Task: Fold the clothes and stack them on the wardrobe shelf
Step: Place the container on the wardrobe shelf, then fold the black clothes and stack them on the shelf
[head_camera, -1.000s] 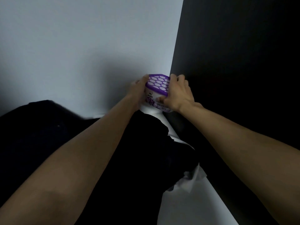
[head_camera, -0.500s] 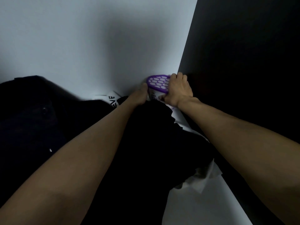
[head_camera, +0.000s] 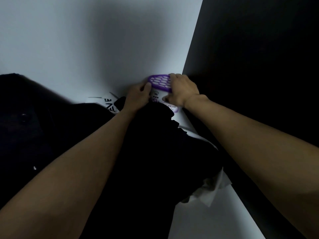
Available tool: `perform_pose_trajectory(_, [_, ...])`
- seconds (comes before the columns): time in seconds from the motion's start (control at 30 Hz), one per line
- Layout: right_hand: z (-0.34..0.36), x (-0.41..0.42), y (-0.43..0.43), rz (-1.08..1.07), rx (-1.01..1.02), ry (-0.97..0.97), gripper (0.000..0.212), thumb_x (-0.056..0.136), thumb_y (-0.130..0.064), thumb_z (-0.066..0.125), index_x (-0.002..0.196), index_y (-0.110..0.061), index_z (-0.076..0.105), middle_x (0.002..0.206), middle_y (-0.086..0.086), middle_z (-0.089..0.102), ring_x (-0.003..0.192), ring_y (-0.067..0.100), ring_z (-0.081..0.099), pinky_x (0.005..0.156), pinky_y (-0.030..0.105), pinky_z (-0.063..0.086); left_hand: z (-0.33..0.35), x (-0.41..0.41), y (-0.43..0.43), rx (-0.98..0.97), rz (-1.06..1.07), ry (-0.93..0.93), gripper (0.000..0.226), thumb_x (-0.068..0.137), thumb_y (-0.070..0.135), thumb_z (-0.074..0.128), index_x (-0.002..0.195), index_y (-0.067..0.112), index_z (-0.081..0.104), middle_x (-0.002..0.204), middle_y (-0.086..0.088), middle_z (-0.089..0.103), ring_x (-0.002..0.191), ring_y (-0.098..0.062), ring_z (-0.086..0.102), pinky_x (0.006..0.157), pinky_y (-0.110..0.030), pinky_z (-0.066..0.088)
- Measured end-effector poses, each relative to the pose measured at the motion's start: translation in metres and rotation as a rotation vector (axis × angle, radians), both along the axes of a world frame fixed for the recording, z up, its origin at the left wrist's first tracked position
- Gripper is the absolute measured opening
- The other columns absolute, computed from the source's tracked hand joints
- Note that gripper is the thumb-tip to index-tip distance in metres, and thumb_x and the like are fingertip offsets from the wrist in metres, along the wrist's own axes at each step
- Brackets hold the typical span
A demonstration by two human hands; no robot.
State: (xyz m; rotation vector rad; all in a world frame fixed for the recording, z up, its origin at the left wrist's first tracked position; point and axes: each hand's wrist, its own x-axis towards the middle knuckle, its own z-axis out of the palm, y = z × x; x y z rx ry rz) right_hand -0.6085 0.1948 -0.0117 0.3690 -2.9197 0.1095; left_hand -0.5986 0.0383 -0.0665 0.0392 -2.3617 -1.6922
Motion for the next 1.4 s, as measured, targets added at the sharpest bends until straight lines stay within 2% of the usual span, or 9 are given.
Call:
perform_pose_trajectory(0.17, [0.004,-0.004,-0.001,-0.034,0.034,-0.026,0.075,0.073,-0.048,0.078,0.132,-0.013,0.048,0.130,0.009,0.053,0.124,0.030,0.048,0.099,0.041,0.045,-0.001,-0.001,0.001,0.115,0.031,0.056,0.017,0.100,0.029,0.055,0.095,0.023,0.070,0.080,-0.003,0.071,0.078,-0.021,0.069,0.083,-0.048,0.058])
perform_pose_trajectory(0.33, [0.008,-0.005,-0.004,-0.065,0.079,-0.050,0.075,0.073,-0.049,0.079,0.132,-0.013,0.048,0.130,0.009,0.054,0.121,0.030,0.052,0.096,0.041,0.046,0.003,0.001,0.002,0.081,-0.004,-0.012,0.030,0.102,0.029,0.050,0.111,0.009,0.072,0.101,-0.014,0.074,0.098,-0.028,0.070,0.089,-0.040,0.055])
perform_pose_trajectory(0.43, [0.013,0.006,-0.006,-0.081,0.057,-0.090,0.078,0.075,-0.047,0.080,0.136,-0.014,0.045,0.135,0.009,0.052,0.125,0.030,0.050,0.101,0.043,0.046,0.017,0.015,0.005,-0.076,0.073,0.002,0.027,0.099,0.019,0.049,0.100,0.005,0.071,0.105,-0.017,0.072,0.097,-0.025,0.066,0.073,-0.025,0.042])
perform_pose_trajectory(0.6, [0.025,0.056,0.000,-0.090,-0.251,0.107,0.058,0.087,-0.031,0.071,0.136,-0.013,0.046,0.139,0.008,0.049,0.130,0.029,0.045,0.098,0.042,0.045,0.043,0.067,-0.003,-0.090,0.161,0.051,0.028,0.093,0.012,0.055,0.118,0.006,0.066,0.116,-0.011,0.070,0.107,-0.022,0.064,0.087,-0.021,0.042])
perform_pose_trajectory(0.7, [0.036,0.097,-0.001,-0.024,-0.524,0.191,0.052,0.092,-0.021,0.059,0.142,-0.013,0.047,0.146,0.005,0.046,0.126,0.026,0.052,0.104,0.038,0.044,0.050,0.103,-0.012,-0.051,0.179,0.112,0.027,0.091,0.005,0.053,0.115,0.004,0.066,0.111,-0.011,0.071,0.102,-0.019,0.064,0.081,-0.013,0.039])
perform_pose_trajectory(0.83, [0.046,0.160,-0.010,0.131,-0.790,0.288,0.046,0.092,-0.012,0.053,0.138,-0.019,0.053,0.140,-0.001,0.050,0.102,0.014,0.060,0.096,0.036,0.051,0.064,0.159,-0.009,0.041,0.195,0.164,0.028,0.087,0.001,0.051,0.110,0.006,0.066,0.101,-0.004,0.068,0.099,-0.022,0.066,0.087,-0.023,0.047])
perform_pose_trajectory(1.0, [0.041,0.222,-0.034,0.149,-0.917,0.266,0.043,0.090,-0.006,0.051,0.132,-0.013,0.058,0.134,0.004,0.057,0.102,0.007,0.055,0.100,0.026,0.045,0.086,0.244,-0.022,0.004,0.200,0.215,0.033,0.085,0.005,0.054,0.116,0.009,0.064,0.098,0.001,0.068,0.092,-0.015,0.066,0.094,-0.030,0.051])
perform_pose_trajectory(1.27, [0.025,0.298,-0.094,0.555,-0.884,0.064,0.040,0.092,-0.007,0.055,0.133,-0.011,0.055,0.131,0.006,0.059,0.107,0.020,0.059,0.097,0.029,0.045,0.109,0.388,-0.084,-0.469,0.339,0.103,0.031,0.086,0.016,0.054,0.115,0.026,0.061,0.108,0.010,0.066,0.102,-0.014,0.062,0.098,-0.037,0.049])
perform_pose_trajectory(1.4, [0.001,0.330,-0.115,0.695,-0.751,-0.147,0.035,0.092,-0.014,0.062,0.127,-0.010,0.061,0.128,0.007,0.061,0.119,0.019,0.056,0.097,0.016,0.036,0.116,0.461,-0.099,-1.034,0.395,-0.209,0.019,0.086,0.030,0.051,0.096,0.027,0.067,0.093,0.004,0.066,0.090,-0.026,0.063,0.076,-0.036,0.047])
